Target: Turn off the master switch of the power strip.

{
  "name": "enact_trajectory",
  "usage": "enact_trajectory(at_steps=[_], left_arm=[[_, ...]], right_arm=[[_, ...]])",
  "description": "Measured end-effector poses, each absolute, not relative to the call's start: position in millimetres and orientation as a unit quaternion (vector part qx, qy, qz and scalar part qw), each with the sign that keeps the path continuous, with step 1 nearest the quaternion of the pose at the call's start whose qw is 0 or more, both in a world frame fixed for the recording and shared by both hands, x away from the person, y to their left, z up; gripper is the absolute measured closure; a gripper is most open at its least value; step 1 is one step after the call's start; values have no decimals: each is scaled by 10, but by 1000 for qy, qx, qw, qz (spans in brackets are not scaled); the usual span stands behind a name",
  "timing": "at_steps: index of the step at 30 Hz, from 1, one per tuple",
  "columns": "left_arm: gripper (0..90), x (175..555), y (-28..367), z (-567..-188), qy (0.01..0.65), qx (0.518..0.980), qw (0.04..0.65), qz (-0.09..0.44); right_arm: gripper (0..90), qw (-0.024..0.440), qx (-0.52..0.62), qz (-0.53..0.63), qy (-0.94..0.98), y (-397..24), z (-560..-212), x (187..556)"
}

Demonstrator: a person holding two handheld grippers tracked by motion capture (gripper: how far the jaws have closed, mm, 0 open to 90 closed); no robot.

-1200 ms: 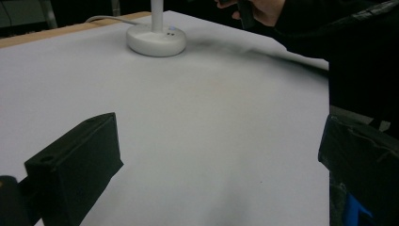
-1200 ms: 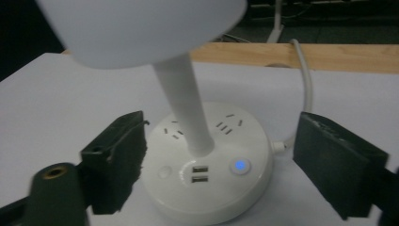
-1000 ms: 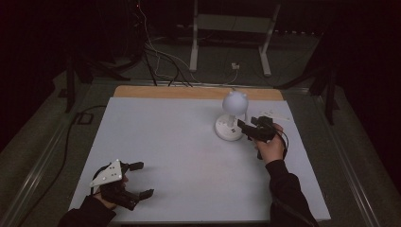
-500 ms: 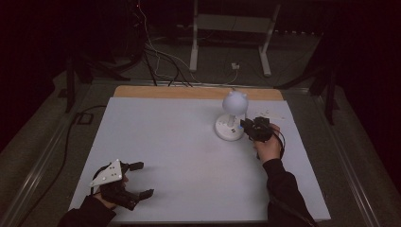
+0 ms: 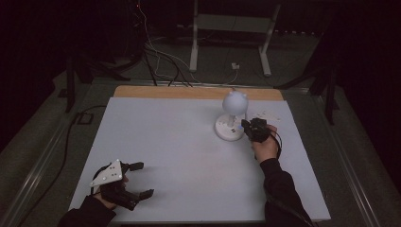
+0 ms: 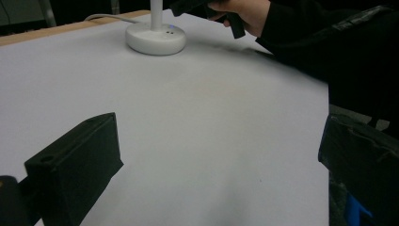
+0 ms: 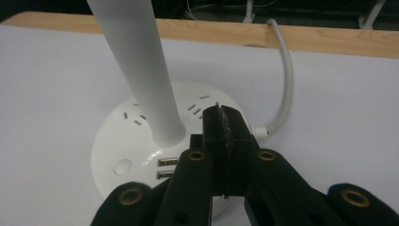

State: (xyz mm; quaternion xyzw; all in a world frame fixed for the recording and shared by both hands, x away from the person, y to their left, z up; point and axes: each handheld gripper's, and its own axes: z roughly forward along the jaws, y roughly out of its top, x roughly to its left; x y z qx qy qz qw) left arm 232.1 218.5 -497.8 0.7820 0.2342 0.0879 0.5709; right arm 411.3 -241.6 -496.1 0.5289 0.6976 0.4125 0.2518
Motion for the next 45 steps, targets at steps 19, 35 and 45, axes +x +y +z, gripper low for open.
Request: enact_trajectory(at_steps=[19, 35, 45], left_arm=[[3, 2320, 2186, -4978, 234, 782, 571, 87], [3, 2322, 2185, -4981, 236, 782, 571, 85], [3, 2323, 2180, -4983, 235, 783, 569, 85]], right_arm=[[900, 256, 520, 389, 716, -2375, -5068, 4161], [900, 260, 514, 385, 721, -2359, -5114, 4179], [900, 257, 508, 383, 728, -2351, -5131, 4199]])
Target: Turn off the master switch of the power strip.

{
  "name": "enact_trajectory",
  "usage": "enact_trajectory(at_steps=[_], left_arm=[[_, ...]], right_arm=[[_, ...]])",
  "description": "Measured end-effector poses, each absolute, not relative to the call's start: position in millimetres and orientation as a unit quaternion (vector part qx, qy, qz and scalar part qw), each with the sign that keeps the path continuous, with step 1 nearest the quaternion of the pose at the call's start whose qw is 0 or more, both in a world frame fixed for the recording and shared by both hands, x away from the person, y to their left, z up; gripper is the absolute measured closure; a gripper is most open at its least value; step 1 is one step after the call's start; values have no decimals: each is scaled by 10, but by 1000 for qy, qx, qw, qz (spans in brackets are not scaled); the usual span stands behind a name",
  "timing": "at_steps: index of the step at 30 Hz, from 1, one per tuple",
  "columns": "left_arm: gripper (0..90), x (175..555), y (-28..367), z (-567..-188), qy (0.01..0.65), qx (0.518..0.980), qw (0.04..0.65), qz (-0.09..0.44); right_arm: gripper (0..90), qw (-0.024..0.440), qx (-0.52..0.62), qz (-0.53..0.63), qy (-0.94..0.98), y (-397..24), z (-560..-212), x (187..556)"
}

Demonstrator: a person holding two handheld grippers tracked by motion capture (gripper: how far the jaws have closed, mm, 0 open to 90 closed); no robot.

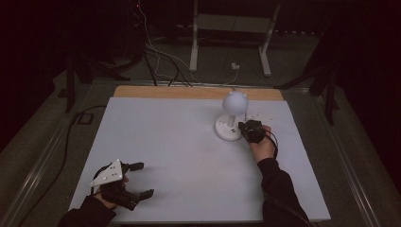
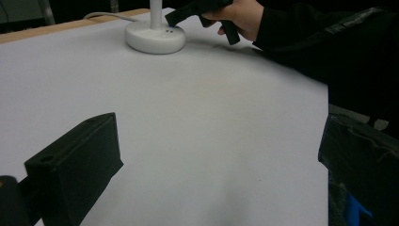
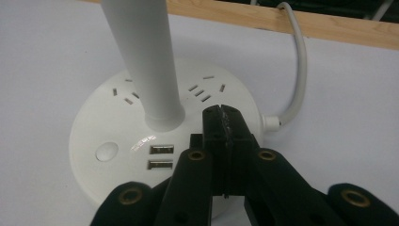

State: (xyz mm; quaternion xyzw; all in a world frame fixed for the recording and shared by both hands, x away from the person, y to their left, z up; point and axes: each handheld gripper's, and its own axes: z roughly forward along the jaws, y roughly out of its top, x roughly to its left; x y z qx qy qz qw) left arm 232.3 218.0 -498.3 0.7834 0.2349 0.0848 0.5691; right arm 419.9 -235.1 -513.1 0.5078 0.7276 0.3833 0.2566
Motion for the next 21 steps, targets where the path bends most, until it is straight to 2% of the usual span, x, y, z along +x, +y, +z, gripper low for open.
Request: enact_trajectory(at_steps=[12, 21], left_arm=[[3, 2320, 2177, -4984, 234, 784, 569, 85], [3, 2316, 2173, -4982, 233, 785, 568, 85]], right_arm=[[900, 281, 484, 365, 744, -2298, -5134, 4186], [900, 277, 493, 353, 745, -2273, -5107, 4200]])
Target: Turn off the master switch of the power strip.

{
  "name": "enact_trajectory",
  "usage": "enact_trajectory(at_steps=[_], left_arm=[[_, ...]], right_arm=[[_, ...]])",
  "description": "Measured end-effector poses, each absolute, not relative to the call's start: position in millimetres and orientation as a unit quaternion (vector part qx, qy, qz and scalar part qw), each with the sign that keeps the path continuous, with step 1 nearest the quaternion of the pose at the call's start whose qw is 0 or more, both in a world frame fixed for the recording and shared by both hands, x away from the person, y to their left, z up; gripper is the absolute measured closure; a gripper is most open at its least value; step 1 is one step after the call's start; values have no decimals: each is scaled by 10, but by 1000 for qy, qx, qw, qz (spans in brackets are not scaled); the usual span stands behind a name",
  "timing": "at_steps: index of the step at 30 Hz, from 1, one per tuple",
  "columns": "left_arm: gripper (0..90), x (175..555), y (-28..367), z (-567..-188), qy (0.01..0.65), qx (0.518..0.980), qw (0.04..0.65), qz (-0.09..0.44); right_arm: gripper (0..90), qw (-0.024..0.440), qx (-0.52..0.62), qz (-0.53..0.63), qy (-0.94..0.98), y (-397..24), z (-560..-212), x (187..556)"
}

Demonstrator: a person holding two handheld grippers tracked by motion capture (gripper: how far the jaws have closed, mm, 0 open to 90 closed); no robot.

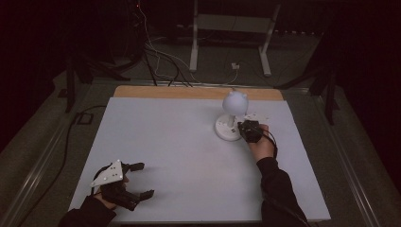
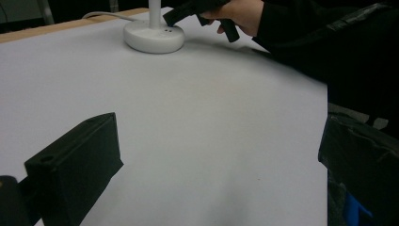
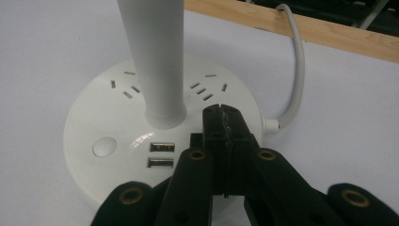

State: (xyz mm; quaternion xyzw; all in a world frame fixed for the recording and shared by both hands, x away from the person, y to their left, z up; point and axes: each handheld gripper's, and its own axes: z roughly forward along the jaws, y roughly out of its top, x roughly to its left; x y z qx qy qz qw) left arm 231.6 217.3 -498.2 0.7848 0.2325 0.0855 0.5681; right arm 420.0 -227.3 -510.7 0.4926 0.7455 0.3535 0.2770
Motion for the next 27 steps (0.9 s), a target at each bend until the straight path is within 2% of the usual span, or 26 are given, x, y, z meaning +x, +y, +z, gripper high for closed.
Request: enact_trajectory(at_steps=[3, 9, 12, 18, 22, 27], left_arm=[[3, 2316, 2170, -4983, 232, 785, 568, 85], [3, 2313, 2170, -4981, 230, 785, 568, 85], [3, 2314, 2169, -4980, 231, 786, 568, 86], [3, 2317, 2174, -4980, 233, 784, 569, 85], [3, 2320, 2180, -4979, 235, 782, 571, 85], [3, 2331, 2177, -4985, 236, 783, 569, 84]], right_arm=[[900, 283, 487, 347, 750, -2257, -5103, 4199], [900, 263, 493, 362, 746, -2314, -5118, 4215], [900, 277, 487, 350, 751, -2274, -5116, 4203], [900, 278, 489, 350, 749, -2270, -5111, 4200], [897, 301, 474, 365, 743, -2288, -5062, 4170], [848, 301, 479, 404, 719, -2403, -4894, 4139]])
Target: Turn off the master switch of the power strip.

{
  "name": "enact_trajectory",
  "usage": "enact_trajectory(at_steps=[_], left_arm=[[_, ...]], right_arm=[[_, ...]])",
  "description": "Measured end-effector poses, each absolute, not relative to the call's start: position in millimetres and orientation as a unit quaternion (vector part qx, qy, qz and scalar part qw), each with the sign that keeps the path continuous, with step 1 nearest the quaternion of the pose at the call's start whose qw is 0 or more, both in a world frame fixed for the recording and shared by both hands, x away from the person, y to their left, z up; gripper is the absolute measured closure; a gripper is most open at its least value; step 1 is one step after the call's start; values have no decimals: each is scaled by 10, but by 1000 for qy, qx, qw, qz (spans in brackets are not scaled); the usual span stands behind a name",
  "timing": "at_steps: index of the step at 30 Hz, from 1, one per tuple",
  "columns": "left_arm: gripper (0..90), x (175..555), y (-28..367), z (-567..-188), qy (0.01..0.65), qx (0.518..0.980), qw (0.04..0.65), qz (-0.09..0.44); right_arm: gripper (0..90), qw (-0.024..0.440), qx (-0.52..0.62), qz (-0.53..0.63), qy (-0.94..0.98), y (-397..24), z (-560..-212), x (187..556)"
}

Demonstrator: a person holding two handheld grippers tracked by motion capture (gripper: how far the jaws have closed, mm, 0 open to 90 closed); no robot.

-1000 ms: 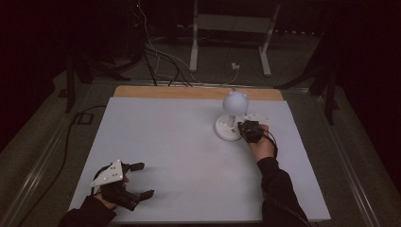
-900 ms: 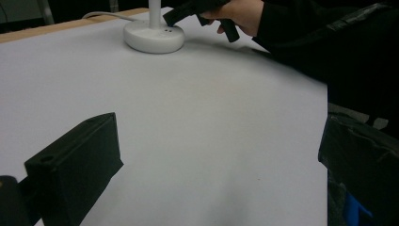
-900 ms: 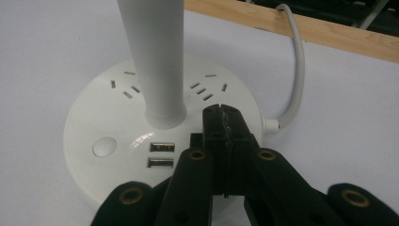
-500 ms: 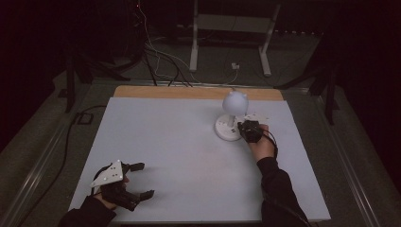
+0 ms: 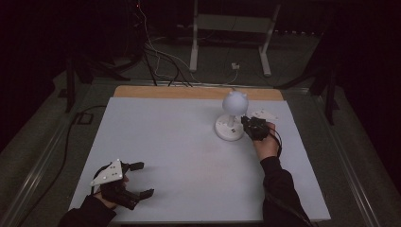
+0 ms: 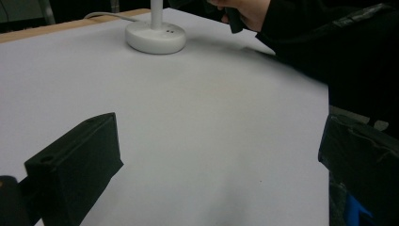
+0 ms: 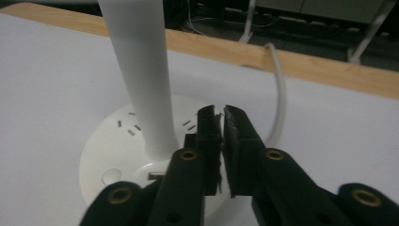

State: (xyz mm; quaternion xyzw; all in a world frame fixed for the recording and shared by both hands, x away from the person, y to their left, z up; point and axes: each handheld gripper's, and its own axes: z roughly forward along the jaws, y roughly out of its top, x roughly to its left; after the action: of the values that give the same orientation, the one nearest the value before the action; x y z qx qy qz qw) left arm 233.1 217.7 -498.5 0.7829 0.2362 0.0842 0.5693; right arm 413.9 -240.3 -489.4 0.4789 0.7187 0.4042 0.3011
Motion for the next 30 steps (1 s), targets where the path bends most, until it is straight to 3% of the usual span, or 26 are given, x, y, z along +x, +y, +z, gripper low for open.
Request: enact_trajectory(at_steps=[7, 23, 30], left_arm=[[3, 2325, 2179, -4982, 236, 783, 570, 85], [3, 2326, 2179, -4981, 236, 782, 571, 85], [3, 2325, 2178, -4981, 236, 783, 570, 85]], right_arm=[[794, 297, 476, 404, 722, -2397, -4859, 4081], [345, 275, 468, 425, 725, -2544, -4807, 3937], [240, 238, 498, 425, 717, -2609, -4830, 3877]])
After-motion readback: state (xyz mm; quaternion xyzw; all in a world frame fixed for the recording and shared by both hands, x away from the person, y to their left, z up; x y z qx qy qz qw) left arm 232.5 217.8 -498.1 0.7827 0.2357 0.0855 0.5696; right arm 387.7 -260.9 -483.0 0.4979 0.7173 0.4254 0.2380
